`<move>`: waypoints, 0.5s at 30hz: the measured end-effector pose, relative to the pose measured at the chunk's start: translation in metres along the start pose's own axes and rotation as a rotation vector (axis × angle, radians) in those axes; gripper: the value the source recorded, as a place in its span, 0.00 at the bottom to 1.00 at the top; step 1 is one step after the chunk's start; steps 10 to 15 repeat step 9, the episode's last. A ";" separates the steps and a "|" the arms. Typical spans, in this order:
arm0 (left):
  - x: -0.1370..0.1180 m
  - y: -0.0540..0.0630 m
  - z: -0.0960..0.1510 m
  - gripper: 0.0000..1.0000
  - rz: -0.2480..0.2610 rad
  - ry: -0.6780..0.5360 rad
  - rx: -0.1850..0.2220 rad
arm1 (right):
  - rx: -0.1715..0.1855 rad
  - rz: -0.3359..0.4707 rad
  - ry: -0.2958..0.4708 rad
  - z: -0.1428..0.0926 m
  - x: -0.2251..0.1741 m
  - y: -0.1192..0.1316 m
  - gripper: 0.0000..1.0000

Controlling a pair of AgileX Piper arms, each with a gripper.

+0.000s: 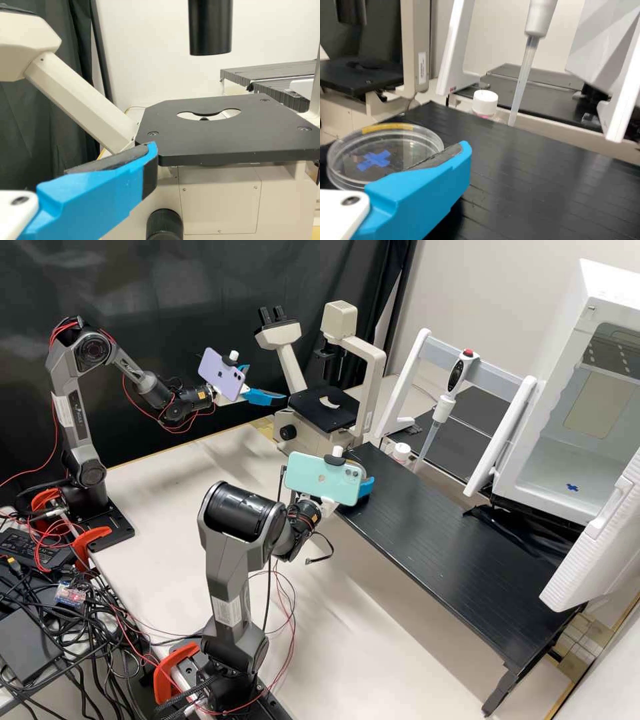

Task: Move the petri dish to the bench

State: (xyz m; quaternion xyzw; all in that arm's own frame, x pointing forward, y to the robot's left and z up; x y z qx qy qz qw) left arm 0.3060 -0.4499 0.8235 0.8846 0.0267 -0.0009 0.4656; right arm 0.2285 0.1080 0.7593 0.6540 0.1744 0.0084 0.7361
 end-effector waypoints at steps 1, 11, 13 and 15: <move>0.000 0.000 0.000 1.00 0.000 0.000 0.000 | -0.002 0.014 0.011 -0.002 -0.004 0.004 1.00; 0.000 0.000 0.000 1.00 0.000 0.000 0.000 | 0.045 0.343 0.085 -0.014 -0.040 0.043 1.00; 0.000 0.000 0.000 1.00 0.000 0.000 0.000 | 0.045 0.343 0.085 -0.014 -0.040 0.043 1.00; 0.000 0.000 0.000 1.00 0.000 0.000 0.000 | 0.045 0.343 0.085 -0.014 -0.040 0.043 1.00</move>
